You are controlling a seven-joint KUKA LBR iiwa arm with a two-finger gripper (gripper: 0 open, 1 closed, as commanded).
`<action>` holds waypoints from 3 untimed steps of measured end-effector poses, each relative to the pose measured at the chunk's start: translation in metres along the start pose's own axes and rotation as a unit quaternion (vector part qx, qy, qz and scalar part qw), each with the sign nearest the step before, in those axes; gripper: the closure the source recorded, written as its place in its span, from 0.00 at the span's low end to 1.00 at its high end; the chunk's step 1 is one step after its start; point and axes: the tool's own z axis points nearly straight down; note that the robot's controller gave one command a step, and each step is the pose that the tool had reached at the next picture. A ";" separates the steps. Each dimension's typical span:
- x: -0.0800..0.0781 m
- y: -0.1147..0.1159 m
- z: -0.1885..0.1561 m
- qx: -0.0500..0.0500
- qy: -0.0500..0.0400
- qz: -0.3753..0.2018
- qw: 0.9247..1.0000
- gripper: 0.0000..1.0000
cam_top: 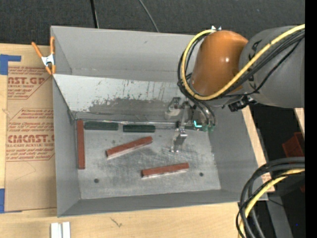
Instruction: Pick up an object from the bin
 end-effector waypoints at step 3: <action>0.033 -0.026 0.109 0.000 -0.007 -0.030 1.000 0.00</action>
Offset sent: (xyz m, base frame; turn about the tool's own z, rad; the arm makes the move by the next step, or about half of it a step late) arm -0.0362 -0.0264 -0.1120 -0.0605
